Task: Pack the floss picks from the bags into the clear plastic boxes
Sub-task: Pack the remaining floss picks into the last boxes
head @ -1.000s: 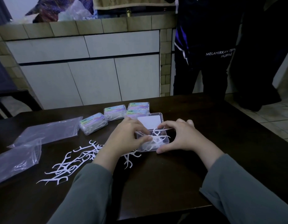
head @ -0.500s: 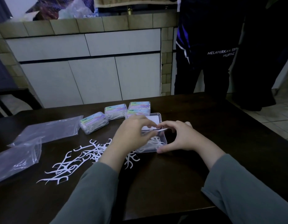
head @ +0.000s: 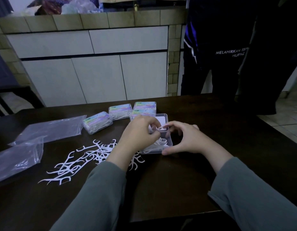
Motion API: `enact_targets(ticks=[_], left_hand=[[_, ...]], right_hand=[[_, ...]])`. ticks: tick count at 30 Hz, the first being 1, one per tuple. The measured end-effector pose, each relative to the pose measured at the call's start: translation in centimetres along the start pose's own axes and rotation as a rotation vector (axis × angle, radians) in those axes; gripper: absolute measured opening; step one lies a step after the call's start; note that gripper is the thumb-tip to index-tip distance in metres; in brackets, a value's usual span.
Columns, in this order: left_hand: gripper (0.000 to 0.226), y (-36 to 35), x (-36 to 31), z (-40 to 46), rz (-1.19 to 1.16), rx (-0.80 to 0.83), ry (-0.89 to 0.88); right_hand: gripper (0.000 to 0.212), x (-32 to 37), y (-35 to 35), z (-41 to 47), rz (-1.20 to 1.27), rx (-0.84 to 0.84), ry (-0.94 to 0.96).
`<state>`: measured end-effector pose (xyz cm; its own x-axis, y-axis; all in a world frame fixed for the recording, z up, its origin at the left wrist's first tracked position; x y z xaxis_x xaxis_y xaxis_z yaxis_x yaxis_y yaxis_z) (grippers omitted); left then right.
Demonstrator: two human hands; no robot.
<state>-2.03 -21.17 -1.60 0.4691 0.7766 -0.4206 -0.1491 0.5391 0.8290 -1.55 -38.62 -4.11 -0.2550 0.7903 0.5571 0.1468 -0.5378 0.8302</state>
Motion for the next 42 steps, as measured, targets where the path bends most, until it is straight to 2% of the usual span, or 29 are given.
enact_targets(ticks=[4, 7, 10, 12, 16, 18, 20, 22, 24, 26, 30, 34, 36, 39, 42], left_hand=[[0.009, 0.4, 0.4, 0.0, -0.398, -0.129, 0.098], [0.003, 1.3, 0.8, -0.1, -0.578, -0.218, 0.132], [0.003, 2.4, 1.6, -0.6, -0.702, -0.237, 0.157], [0.003, 2.7, 2.5, -0.9, -0.655, -0.194, 0.164], [0.004, 2.1, 2.2, -1.4, -0.497, 0.086, 0.121], [0.010, 1.6, 1.6, -1.4, -0.341, 0.156, 0.072], [0.014, 1.8, 1.6, -1.2, -0.235, 0.142, 0.047], [0.003, 2.4, 2.3, -1.4, -0.267, 0.090, 0.063], [0.023, 3.0, 3.3, -1.6, -0.261, 0.086, 0.116], [0.031, 3.1, 3.9, -1.9, -0.215, 0.184, 0.189], [0.012, 2.5, 2.4, -1.5, -0.076, 0.211, 0.189], [0.013, 1.6, 0.9, -1.2, 0.028, 0.257, 0.096], [0.008, 2.2, 1.5, -1.2, 0.012, 0.219, 0.095], [0.015, 2.7, 2.5, -1.3, -0.075, 0.061, 0.113], [0.027, 1.5, 1.3, -1.0, -0.059, 0.052, -0.016]], right_hand=[[0.081, 0.2, 0.0, -0.1, -0.004, 0.009, -0.015], [0.082, 0.2, -0.2, -0.1, -0.016, 0.001, -0.019], [0.080, 0.3, -0.1, -0.1, -0.022, -0.016, -0.016], [0.079, 0.5, -0.1, -0.2, -0.021, -0.026, -0.013], [0.080, 0.4, 0.0, -0.3, -0.026, -0.033, -0.014], [0.080, 0.4, -0.1, -0.3, -0.022, -0.032, -0.010], [0.081, 0.4, -0.1, -0.3, -0.024, -0.029, -0.015], [0.081, 0.5, -0.1, -0.3, -0.027, -0.030, -0.023], [0.081, 0.5, 0.0, -0.4, -0.023, -0.031, -0.026], [0.081, 0.6, 0.0, -0.4, -0.022, -0.028, -0.031], [0.081, 0.7, 0.0, -0.4, -0.018, -0.027, -0.039], [0.080, 0.6, 0.1, -0.6, 0.000, -0.033, -0.029], [0.079, 0.6, 0.0, -0.6, -0.005, -0.035, -0.024], [0.079, 0.6, 0.0, -0.6, -0.014, -0.034, -0.030], [0.077, 0.5, 0.0, -0.6, -0.009, -0.024, -0.040]])
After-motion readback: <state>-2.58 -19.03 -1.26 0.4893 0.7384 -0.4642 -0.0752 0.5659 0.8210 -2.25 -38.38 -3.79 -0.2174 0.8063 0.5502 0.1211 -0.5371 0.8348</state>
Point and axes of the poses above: each hand's wrist, its own z-axis towards the middle knuckle, its own y-axis out of the back of the hand, x = y × z, the point moved 3 cm from there along z, towards the middle knuckle, and after that the axes turned 3 degrees about -y, right-handed, at the moved point
